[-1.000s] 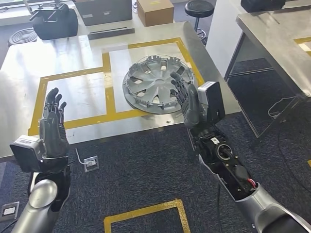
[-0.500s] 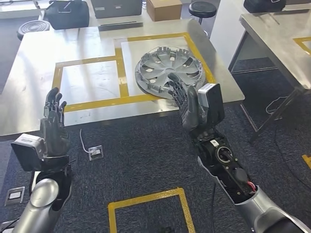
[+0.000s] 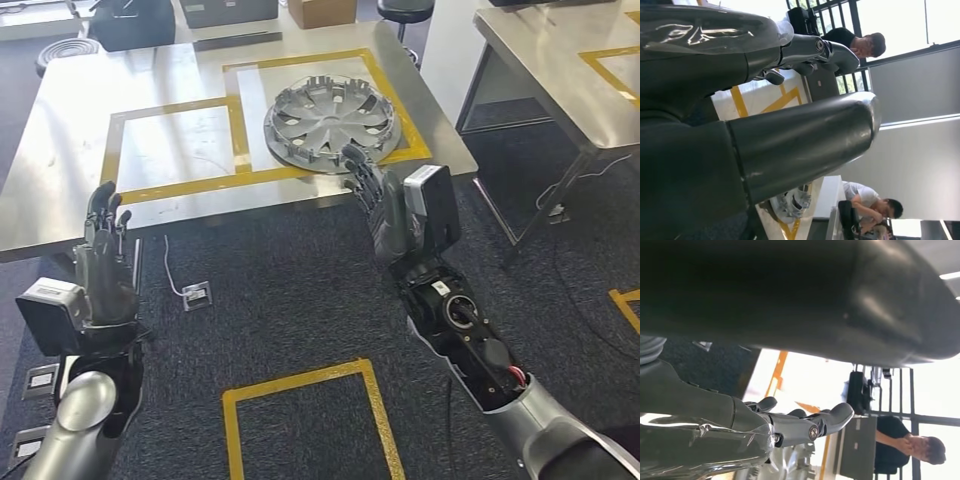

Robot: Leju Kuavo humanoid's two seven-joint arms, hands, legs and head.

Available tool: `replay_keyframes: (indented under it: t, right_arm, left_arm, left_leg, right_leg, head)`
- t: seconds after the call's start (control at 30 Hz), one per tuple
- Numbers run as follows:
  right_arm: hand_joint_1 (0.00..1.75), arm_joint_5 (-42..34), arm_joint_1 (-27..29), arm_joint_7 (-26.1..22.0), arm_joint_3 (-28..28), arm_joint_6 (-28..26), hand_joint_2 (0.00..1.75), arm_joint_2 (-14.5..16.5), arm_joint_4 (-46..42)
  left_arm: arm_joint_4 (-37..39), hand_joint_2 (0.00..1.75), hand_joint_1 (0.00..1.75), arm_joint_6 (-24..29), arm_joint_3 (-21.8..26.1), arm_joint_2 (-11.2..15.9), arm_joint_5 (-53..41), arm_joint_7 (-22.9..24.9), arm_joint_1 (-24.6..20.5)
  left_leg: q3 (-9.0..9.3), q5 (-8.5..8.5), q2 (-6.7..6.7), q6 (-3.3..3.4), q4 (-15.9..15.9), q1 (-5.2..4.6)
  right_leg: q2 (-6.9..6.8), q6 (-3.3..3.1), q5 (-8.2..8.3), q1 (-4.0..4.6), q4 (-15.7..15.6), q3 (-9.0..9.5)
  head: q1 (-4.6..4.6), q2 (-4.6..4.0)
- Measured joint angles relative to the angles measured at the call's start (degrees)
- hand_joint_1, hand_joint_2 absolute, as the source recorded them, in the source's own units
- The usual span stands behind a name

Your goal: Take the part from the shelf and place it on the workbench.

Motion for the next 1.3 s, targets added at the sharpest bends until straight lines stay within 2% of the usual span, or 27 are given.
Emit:
replay_keyframes:
  t: [0.07,0.13,0.17,0.23,0.3,0.33,0.37,0.43,0.47,0.5,0.53,0.57,0.63,0.7,0.77,0.83,0.87,0.9,0.97,1.0,1.03,1.07,1.1,1.13,1.17,1.23,1.3]
  right_arm:
    - [0.0,0.0,-0.05,0.01,0.07,0.05,0.0,0.0,0.12]
    - [0.0,0.0,-0.25,-0.01,0.07,0.08,0.0,0.0,0.14]
    - [0.0,0.01,-0.43,-0.04,0.04,0.09,0.0,0.0,0.13]
    - [0.0,0.02,-0.66,-0.1,-0.02,0.13,0.0,0.0,0.11]
    - [0.0,0.02,-0.44,-0.11,-0.05,0.15,0.0,0.0,0.25]
    - [0.0,0.02,-0.2,-0.08,-0.08,0.15,0.0,0.0,0.38]
    - [0.0,0.03,0.0,-0.04,-0.1,0.15,0.0,0.0,0.49]
    - [0.0,0.13,0.18,-0.01,-0.14,0.21,0.0,0.0,0.62]
    - [0.0,0.19,0.21,0.01,-0.16,0.27,0.0,0.0,0.66]
    - [0.0,0.28,0.27,0.04,-0.17,0.34,0.0,0.0,0.68]
    - [0.0,0.36,0.34,0.08,-0.19,0.42,0.0,0.0,0.7]
    - [0.0,0.49,0.4,0.11,-0.21,0.46,0.0,0.0,0.72]
    - [0.0,0.75,0.4,0.13,-0.23,0.56,0.0,0.0,0.69]
    - [0.0,0.95,0.24,0.1,-0.3,0.66,0.0,0.0,0.59]
    - [0.0,1.08,0.16,0.14,-0.38,0.73,0.0,0.0,0.54]
    - [0.0,1.23,0.19,0.37,-0.42,0.8,0.0,0.0,0.58]
    - [0.0,1.34,0.18,0.5,-0.47,0.83,0.0,0.0,0.59]
    - [0.0,1.45,0.18,0.6,-0.54,0.83,0.0,0.01,0.6]
    - [0.0,1.8,0.27,0.75,-0.67,0.81,0.0,0.01,0.58]
    - [0.0,1.97,0.38,0.81,-0.7,0.8,0.0,0.01,0.58]
    - [0.0,2.13,0.51,0.89,-0.7,0.79,0.0,0.0,0.59]
    - [0.0,2.23,0.65,0.95,-0.72,0.77,0.0,0.0,0.6]
    - [0.0,2.32,0.77,0.99,-0.72,0.74,0.0,0.0,0.6]
    - [0.0,2.51,0.84,1.01,-0.72,0.71,0.0,0.0,0.6]
    - [0.0,2.76,0.88,1.0,-0.73,0.66,0.0,0.0,0.6]
    - [0.0,3.34,0.86,0.88,-0.75,0.57,0.0,0.0,0.58]
    - [0.0,3.82,0.87,0.78,-0.75,0.55,0.0,0.0,0.58]
  left_arm:
    - [-0.01,0.0,0.0,0.0,0.0,0.03,-0.03,0.02,0.12]
    - [-0.07,0.0,0.0,0.0,0.0,0.06,-0.06,0.03,0.12]
    - [-0.2,0.0,0.0,0.0,0.0,0.06,-0.09,0.03,0.09]
    - [-0.43,0.0,0.0,0.0,0.0,0.05,-0.17,0.06,0.1]
    - [-0.52,0.0,0.0,0.0,0.0,0.07,-0.23,0.11,0.19]
    - [-0.53,0.0,0.0,0.0,0.0,0.07,-0.26,0.13,0.22]
    - [-0.54,0.0,0.0,0.0,0.0,0.05,-0.28,0.14,0.24]
    - [-0.54,0.0,0.0,0.0,0.0,-0.02,-0.34,0.26,0.25]
    - [-0.54,0.0,0.0,0.01,0.0,-0.04,-0.39,0.36,0.27]
    - [-0.54,0.0,0.0,0.01,0.0,-0.05,-0.44,0.5,0.3]
    - [-0.54,0.0,0.0,0.03,0.0,-0.06,-0.48,0.62,0.34]
    - [-0.54,0.0,0.0,0.07,0.0,-0.05,-0.5,0.74,0.37]
    - [-0.57,0.0,0.0,0.1,0.0,-0.07,-0.51,0.89,0.38]
    - [-0.69,0.0,0.0,0.04,0.0,-0.11,-0.52,0.93,0.26]
    - [-0.81,0.0,0.0,-0.14,0.0,-0.16,-0.49,0.88,0.07]
    - [-0.83,0.0,0.0,-0.36,0.0,-0.17,-0.32,0.74,-0.03]
    - [-0.83,0.0,0.0,-0.43,0.0,-0.16,-0.21,0.65,-0.08]
    - [-0.83,0.0,0.0,-0.47,0.0,-0.15,-0.11,0.54,-0.12]
    - [-0.83,0.0,0.0,-0.5,0.0,-0.15,0.02,0.32,-0.18]
    - [-0.82,0.0,0.0,-0.51,0.0,-0.15,0.05,0.22,-0.17]
    - [-0.81,0.0,0.0,-0.51,0.0,-0.15,0.09,0.15,-0.17]
    - [-0.8,0.0,0.0,-0.51,0.0,-0.15,0.11,0.11,-0.16]
    - [-0.79,0.0,0.0,-0.51,0.0,-0.14,0.14,0.09,-0.16]
    - [-0.78,0.0,0.0,-0.51,0.0,-0.14,0.15,0.05,-0.19]
    - [-0.79,0.0,0.0,-0.5,0.0,-0.14,0.16,0.0,-0.27]
    - [-0.8,0.0,0.0,-0.45,0.0,-0.16,0.19,-0.17,-0.54]
    - [-0.81,0.0,0.0,-0.33,0.0,-0.15,0.27,-0.28,-0.71]
  left_leg:
    - [2.06,2.77,0.03,-0.76,0.74,0.78]
    - [8.12,4.69,0.11,-1.33,-6.23,1.39]
    - [11.06,4.34,0.1,-1.19,-10.5,1.46]
    - [13.93,3.46,0.08,-0.25,-15.58,1.09]
    - [12.91,4.32,0.17,1.28,-16.16,0.79]
    - [12.29,5.01,0.25,1.93,-16.23,0.73]
    - [11.55,5.8,0.35,2.5,-16.34,0.79]
    - [9.86,7.31,0.46,3.12,-16.36,0.65]
    - [8.92,8.08,0.48,3.29,-16.33,0.53]
    - [8.0,8.81,0.47,3.33,-16.29,0.41]
    - [7.13,9.47,0.46,3.29,-16.24,0.33]
    - [6.21,10.18,0.44,3.18,-16.2,0.29]
    - [4.65,11.52,0.42,2.78,-16.11,0.27]
    - [3.86,12.76,0.45,2.17,-16.1,0.2]
    - [3.9,14.02,0.52,1.5,-16.52,0.27]
    - [3.58,14.5,0.49,0.79,-16.83,0.38]
    - [2.9,13.29,0.46,0.51,-15.96,0.41]
    - [1.89,10.98,0.44,0.36,-13.98,0.43]
    - [-0.7,4.77,0.45,0.16,-6.17,0.47]
    - [-1.74,3.14,0.45,0.07,-1.92,0.46]
    - [-2.24,3.09,0.44,0.05,1.37,0.43]
    - [-1.94,4.47,0.44,0.13,2.76,0.4]
    - [-0.72,6.38,0.44,0.34,2.19,0.35]
    - [1.82,7.92,0.44,0.73,-0.86,0.21]
    - [5.07,8.08,0.46,1.26,-5.3,-0.01]
    - [10.79,6.57,0.56,2.09,-14.21,-0.43]
    - [12.27,5.58,0.61,2.54,-17.39,-0.66]
  right_leg:
    - [-0.16,0.5,1.28,-0.3,0.59,-2.13]
    - [-0.19,1.23,2.21,-0.53,1.54,-3.98]
    - [-0.17,1.64,2.63,-0.59,2.06,-4.75]
    - [-0.14,2.49,3.73,-0.69,2.38,-5.74]
    - [-0.12,3.38,4.61,-1.12,2.05,-6.38]
    - [-0.01,3.71,3.76,-1.33,2.49,-6.9]
    - [0.11,3.91,1.27,-1.42,4.37,-7.71]
    - [0.41,4.1,-5.92,-1.37,11.98,-9.78]
    - [0.51,4.14,-8.63,-1.32,16.57,-10.55]
    - [0.6,4.12,-9.56,-1.28,20.0,-10.7]
    - [0.65,4.03,-9.12,-1.24,21.88,-10.18]
    - [0.67,3.9,-7.58,-1.19,21.73,-8.63]
    - [0.72,3.55,-5.39,-1.06,15.68,-2.67]
    - [0.8,3.04,-6.65,-0.73,6.33,4.48]
    - [0.88,2.46,-7.81,-0.27,1.91,6.89]
    - [0.76,1.62,-6.74,-0.26,1.62,5.75]
    - [0.67,1.09,-6.09,-0.35,1.48,5.22]
    - [0.55,0.63,-5.34,-0.47,1.35,4.53]
    - [0.51,0.13,-3.79,-0.38,1.4,2.72]
    - [0.5,0.07,-3.02,-0.29,1.46,1.71]
    - [0.5,0.06,-2.31,-0.16,1.53,0.74]
    - [0.5,0.07,-1.72,-0.04,1.59,-0.08]
    - [0.5,0.1,-1.22,0.09,1.64,-0.76]
    - [0.5,0.16,-0.75,0.22,1.67,-1.29]
    - [0.51,0.29,-0.36,0.38,1.7,-1.7]
    - [0.43,0.74,0.36,0.51,1.77,-2.15]
    - [0.14,1.36,0.89,0.35,1.76,-2.27]
  head:
    - [-0.55,0.0]
    - [-1.09,0.01]
    - [-1.28,0.01]
    - [-1.32,0.01]
    - [-1.1,0.01]
    - [-1.08,0.01]
    - [-0.86,0.01]
    - [-0.25,0.01]
    - [0.14,0.01]
    - [0.43,0.01]
    - [0.66,0.01]
    - [0.88,0.01]
    - [1.26,0.01]
    - [1.61,0.01]
    - [1.55,0.01]
    - [1.27,0.01]
    - [1.14,0.01]
    - [0.79,0.01]
    - [-0.06,0.01]
    - [-0.54,0.01]
    - [-0.91,0.01]
    - [-1.21,0.01]
    - [-1.43,0.01]
    - [-1.61,0.01]
    - [-1.73,0.0]
    - [-1.68,0.01]
    - [-1.57,0.01]
